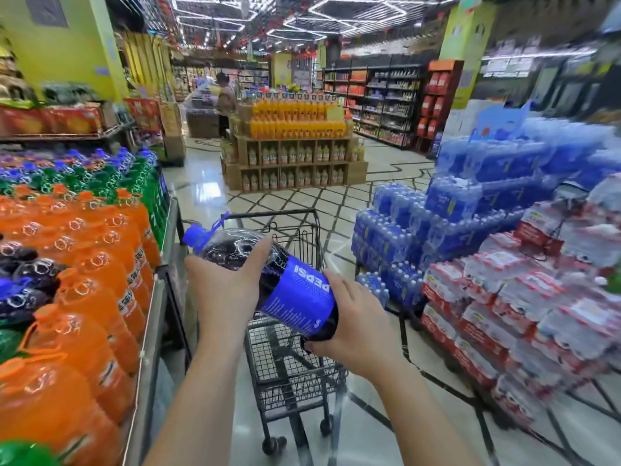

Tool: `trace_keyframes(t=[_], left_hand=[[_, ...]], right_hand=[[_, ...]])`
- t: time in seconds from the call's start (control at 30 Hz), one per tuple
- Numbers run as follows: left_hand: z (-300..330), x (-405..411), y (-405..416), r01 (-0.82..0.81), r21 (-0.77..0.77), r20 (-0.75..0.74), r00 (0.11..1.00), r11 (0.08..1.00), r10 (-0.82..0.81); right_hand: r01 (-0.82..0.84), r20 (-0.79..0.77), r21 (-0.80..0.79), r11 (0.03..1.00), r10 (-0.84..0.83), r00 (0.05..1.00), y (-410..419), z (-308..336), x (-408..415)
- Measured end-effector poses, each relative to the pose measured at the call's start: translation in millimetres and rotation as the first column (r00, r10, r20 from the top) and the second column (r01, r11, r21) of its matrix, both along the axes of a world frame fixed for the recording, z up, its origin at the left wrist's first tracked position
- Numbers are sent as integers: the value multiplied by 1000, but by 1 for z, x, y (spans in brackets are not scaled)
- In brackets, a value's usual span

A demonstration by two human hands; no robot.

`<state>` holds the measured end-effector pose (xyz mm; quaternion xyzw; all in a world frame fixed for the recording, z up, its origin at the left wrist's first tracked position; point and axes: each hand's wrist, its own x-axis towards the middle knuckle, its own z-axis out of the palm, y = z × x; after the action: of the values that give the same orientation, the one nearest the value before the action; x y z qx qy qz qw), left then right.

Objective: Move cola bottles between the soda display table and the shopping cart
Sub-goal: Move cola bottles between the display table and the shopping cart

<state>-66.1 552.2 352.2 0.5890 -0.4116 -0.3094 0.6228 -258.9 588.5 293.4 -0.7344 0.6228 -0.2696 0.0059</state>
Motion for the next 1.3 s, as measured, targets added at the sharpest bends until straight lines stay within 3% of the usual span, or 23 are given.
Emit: trace_keyframes(t=[0.4,0.7,1.03,1.3], left_hand=[[15,22,153,-230,-60,48,971,971,233],[13,71,269,-399,-41,89,912,916,401],[28,156,370,-553,-82,83,825,829,558],[28,272,455,-654,-121,107,739,747,665]], right_hand=[[-237,10,-17,971,237,971,101,5,22],[-475,10,-50,879,476,880,173,9,72],[-663,-6,-104,741,666,746,222,22,178],[-750,16,-203,629,769,640,267,11,323]])
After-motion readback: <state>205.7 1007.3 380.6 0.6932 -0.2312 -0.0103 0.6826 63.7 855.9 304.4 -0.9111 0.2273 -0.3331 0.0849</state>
